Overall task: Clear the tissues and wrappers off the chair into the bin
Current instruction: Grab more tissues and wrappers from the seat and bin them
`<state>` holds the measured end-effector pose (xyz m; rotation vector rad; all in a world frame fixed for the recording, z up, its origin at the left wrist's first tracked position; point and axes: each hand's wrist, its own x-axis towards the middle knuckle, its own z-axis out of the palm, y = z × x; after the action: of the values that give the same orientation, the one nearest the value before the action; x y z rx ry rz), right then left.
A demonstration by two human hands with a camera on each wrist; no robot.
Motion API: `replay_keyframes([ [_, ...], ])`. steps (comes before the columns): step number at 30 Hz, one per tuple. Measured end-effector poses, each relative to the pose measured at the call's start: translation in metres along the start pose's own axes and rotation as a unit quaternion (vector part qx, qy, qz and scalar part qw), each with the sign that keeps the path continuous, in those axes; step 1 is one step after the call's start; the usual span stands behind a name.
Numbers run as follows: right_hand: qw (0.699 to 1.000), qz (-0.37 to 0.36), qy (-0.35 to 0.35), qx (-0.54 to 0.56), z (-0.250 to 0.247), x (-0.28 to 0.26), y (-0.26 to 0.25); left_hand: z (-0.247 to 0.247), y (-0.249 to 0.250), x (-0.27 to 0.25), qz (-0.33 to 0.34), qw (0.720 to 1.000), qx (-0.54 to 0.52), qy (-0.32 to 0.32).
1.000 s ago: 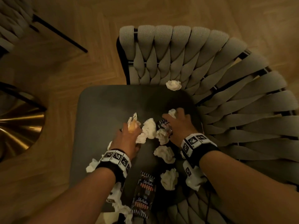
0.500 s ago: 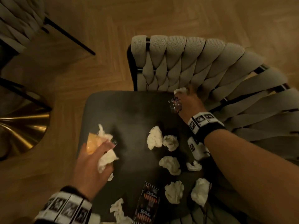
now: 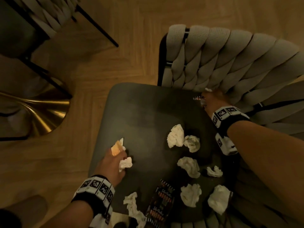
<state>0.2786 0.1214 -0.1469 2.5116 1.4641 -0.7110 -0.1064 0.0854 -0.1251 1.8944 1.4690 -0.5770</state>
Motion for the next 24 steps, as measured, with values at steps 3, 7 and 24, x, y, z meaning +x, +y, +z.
replay_keyframes([
  [3,0.999,-0.014,-0.052,-0.001,-0.023,-0.027,-0.005,-0.005,0.001,-0.008,0.008,1.000,-0.014,-0.002],
  [7,0.988,0.012,-0.140,0.059,-0.053,-0.085,-0.012,-0.022,0.000,-0.037,0.046,0.997,-0.057,0.024],
  [24,0.962,-0.192,-0.165,0.101,-0.063,-0.328,-0.344,-0.140,-0.250,-0.276,0.020,0.954,-0.195,0.225],
])
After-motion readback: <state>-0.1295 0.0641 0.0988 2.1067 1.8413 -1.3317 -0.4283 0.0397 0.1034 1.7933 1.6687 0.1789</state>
